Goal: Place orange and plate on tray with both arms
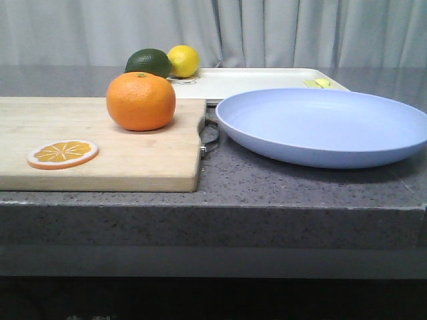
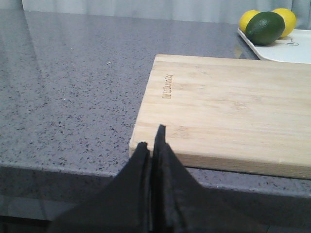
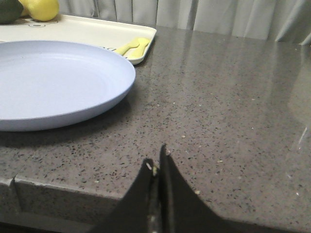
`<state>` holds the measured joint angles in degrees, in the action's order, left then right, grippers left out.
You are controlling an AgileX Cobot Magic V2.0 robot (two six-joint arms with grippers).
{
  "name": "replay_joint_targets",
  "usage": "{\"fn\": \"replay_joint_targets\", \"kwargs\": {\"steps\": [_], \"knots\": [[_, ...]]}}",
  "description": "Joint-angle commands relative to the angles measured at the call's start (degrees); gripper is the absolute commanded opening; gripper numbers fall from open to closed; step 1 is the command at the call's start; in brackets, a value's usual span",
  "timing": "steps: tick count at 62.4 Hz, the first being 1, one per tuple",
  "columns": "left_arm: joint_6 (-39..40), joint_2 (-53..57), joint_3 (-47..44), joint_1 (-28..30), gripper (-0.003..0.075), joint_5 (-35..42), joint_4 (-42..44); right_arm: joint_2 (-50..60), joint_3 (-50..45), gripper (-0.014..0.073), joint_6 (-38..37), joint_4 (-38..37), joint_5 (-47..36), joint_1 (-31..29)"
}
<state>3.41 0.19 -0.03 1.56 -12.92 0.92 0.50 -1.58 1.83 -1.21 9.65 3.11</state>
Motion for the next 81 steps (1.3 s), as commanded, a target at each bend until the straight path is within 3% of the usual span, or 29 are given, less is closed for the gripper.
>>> {"fn": "replay_joint_targets", "kwargs": {"steps": [1,18,28,33,42,51,61,72,81], "knots": [[0.41,1.24,-0.28,0.16,-0.0018,4.67,-0.08,1.36,0.26,-0.0061,0.39,-0.45,-4.69,-0.44],[0.41,1.24,-0.28,0.16,-0.0018,6.51,-1.42,1.36,0.26,-0.0061,0.33,-0.4,-7.11,-0.44],[0.41,1.24,-0.28,0.16,-0.0018,14.56,-3.77,1.36,2.13,-0.0061,0.33,-0.35,-10.71,-0.44],[0.41,1.15,0.5,0.16,-0.0018,18.12,-3.77,1.36,4.82,-0.0061,0.33,-0.29,-9.65,-0.44],[0.41,-0.22,6.99,0.16,-0.0018,17.5,-3.66,-0.09,14.11,-0.0061,0.29,1.54,-3.51,-0.44],[0.41,-9.06,16.86,0.16,-0.0018,12.07,-3.46,-8.49,25.47,-0.0061,0.29,2.7,4.86,-0.44],[0.41,-24.41,24.62,0.16,-0.0018,10.97,-3.46,-22.53,34.46,-0.0061,0.29,2.7,5.77,-0.44],[0.41,-34.52,26.49,0.16,-0.0018,12.92,-3.46,-31.92,38.05,-0.0061,0.29,2.74,5.14,-0.44],[0.41,-35.6,26.49,-0.03,-0.0018,14.79,-3.46,-33.03,38.05,-0.0058,0.29,2.81,4.31,-0.44]]}}
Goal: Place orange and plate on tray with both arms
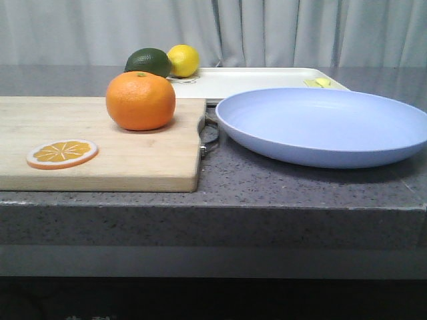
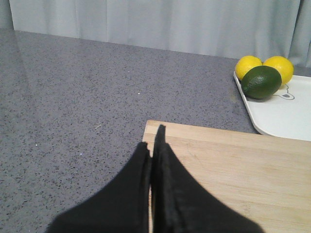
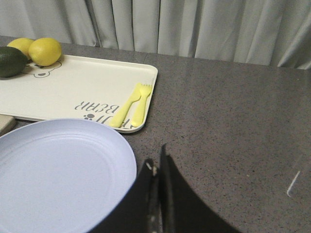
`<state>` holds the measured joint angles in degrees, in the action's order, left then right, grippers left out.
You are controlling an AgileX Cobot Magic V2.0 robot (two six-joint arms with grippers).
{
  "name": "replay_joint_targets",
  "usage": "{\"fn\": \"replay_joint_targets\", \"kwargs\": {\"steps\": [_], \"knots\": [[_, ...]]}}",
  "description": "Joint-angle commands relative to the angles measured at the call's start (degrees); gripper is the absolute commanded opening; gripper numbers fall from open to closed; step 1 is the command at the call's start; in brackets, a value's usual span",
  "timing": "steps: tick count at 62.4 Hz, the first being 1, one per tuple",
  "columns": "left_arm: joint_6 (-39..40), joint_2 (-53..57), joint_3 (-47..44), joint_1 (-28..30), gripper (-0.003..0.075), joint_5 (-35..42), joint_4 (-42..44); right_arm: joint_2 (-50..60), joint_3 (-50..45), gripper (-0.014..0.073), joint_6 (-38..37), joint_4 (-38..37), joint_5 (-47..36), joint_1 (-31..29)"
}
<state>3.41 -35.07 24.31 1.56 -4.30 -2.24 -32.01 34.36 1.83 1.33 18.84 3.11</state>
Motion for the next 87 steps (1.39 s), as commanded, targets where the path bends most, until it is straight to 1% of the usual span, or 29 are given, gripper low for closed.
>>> {"fn": "replay_joint_targets", "kwargs": {"steps": [1,5,9,14,17,21,23,28,30,31,34,36,57,65,71,80,87], "knots": [[0.41,-0.34,2.16,-0.03,-0.0018,6.34,-0.29,-0.52,2.12,-0.0058,0.29,0.27,-4.88,-0.44],[0.41,-0.23,2.16,-0.03,-0.0018,6.75,-0.29,-0.52,2.12,-0.0053,0.29,0.27,-4.93,-0.44],[0.41,-0.23,2.16,-0.03,-0.0016,6.75,-0.29,-0.52,2.12,-0.0006,0.29,0.27,-4.93,-0.44],[0.41,-0.23,2.16,-0.03,0.0014,6.75,-0.29,-0.52,2.12,0.0112,0.29,0.27,-4.93,-0.44],[0.41,-0.23,2.16,-0.03,0.0066,6.75,-0.29,-0.52,2.12,0.0197,0.29,0.27,-4.93,-0.44],[0.41,-0.23,2.16,-0.03,0.0189,6.75,-0.29,-0.52,2.12,0.0332,0.29,0.27,-4.93,-0.44],[0.41,-0.23,2.16,-0.03,0.027,6.75,-0.29,-0.52,2.12,0.0403,0.29,0.27,-4.93,-0.44],[0.41,-0.23,2.16,-0.03,0.0503,6.75,-0.29,-0.52,2.12,0.0575,0.29,0.27,-4.93,-0.44],[0.41,-0.23,2.16,-0.03,0.0579,6.75,-0.29,-0.52,2.12,0.0628,0.29,0.27,-4.93,-0.44],[0.41,-0.23,2.16,-0.03,0.0605,6.75,-0.29,-0.52,2.12,0.0664,0.29,0.27,-4.93,-0.44],[0.41,-0.23,2.16,-0.03,0.0681,6.75,-0.29,-0.52,2.12,0.0651,0.29,0.27,-4.93,-0.44],[0.41,-0.23,2.16,-0.03,0.0706,6.75,-0.29,-0.52,2.12,0.0644,0.29,0.27,-4.93,-0.44],[0.41,-0.23,2.16,-0.03,0.0624,6.87,-0.29,-0.52,1.83,0.0643,0.29,0.27,-5.48,-0.44],[0.41,-0.33,2.28,-0.03,0.06,7.25,-2.62,-0.52,1.83,0.0643,0.29,0.27,-6.1,-0.44],[0.41,-1.38,4.65,-0.45,0.06,4.3,-2.61,-0.52,1.83,0.0643,0.29,0.27,-6.15,-0.44],[0.41,-6.43,11.91,-4.92,0.06,-1.49,-2.61,-0.52,1.83,0.0643,0.29,0.27,-6.15,-0.44],[0.41,-12.59,18.67,-11.33,0.06,-6.99,-2.61,-0.52,1.83,0.0643,0.29,0.27,-6.15,-0.44]]}}
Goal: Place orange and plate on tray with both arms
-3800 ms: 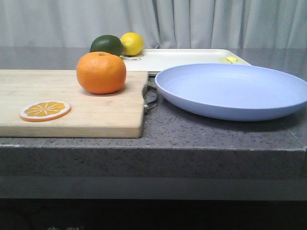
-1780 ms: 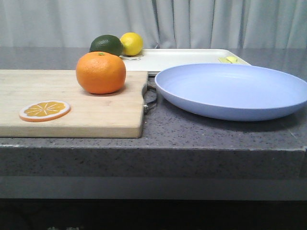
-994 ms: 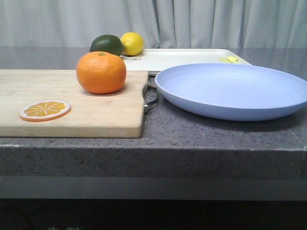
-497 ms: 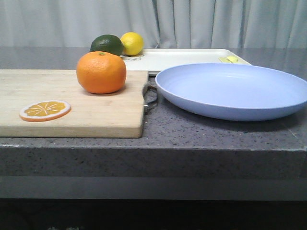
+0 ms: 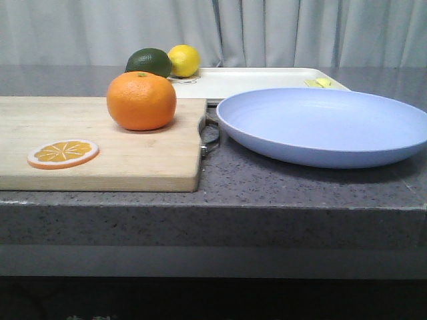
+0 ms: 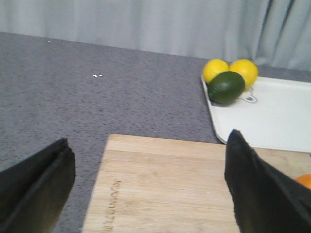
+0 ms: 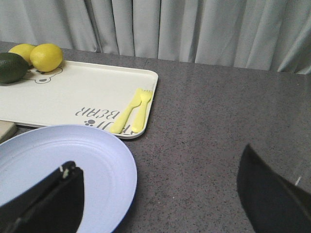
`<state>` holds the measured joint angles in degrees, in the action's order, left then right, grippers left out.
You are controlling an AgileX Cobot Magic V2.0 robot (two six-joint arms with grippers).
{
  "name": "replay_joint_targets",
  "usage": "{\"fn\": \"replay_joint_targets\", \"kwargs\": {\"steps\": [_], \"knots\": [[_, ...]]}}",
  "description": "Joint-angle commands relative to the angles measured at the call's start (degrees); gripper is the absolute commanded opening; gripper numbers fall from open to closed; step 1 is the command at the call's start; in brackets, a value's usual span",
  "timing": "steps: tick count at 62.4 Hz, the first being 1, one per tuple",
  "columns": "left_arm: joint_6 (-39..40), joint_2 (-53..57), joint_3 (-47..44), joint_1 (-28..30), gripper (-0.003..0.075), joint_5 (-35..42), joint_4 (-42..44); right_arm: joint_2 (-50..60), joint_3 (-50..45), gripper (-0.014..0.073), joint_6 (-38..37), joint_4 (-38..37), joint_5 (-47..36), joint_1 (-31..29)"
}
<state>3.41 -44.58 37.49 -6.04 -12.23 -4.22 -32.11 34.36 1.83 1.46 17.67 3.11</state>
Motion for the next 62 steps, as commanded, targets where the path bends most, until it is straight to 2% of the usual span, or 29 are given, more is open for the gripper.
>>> {"fn": "replay_joint_targets", "kwargs": {"steps": [1,14,23,34,48,62], "knots": [[0.41,-4.39,6.65,-5.05,0.06,0.1,-0.62,-0.42,1.83,0.0643,0.29,0.14,-4.98,-0.44],[0.04,-19.19,18.51,-18.73,0.06,-7.52,0.11,-0.42,1.83,0.0643,0.29,0.14,-4.98,-0.44],[-1.16,-29.84,28.62,-24.45,0.06,-15.44,0.21,-0.42,1.83,0.0643,0.29,0.14,-4.99,-0.31],[-1.94,-40.72,40.1,-27.1,0.06,-26.46,0.19,-0.42,1.83,0.0643,0.29,0.14,-4.99,-0.27],[-3.95,-48.74,48.48,-27.49,0.06,-38.11,0.19,-0.42,1.83,0.0643,0.29,0.14,-4.99,-0.27],[-4.09,-53.08,49.51,-27.49,0.06,-41.25,0.19,-0.42,1.83,0.0643,0.29,0.14,-5.04,-0.26]]}}
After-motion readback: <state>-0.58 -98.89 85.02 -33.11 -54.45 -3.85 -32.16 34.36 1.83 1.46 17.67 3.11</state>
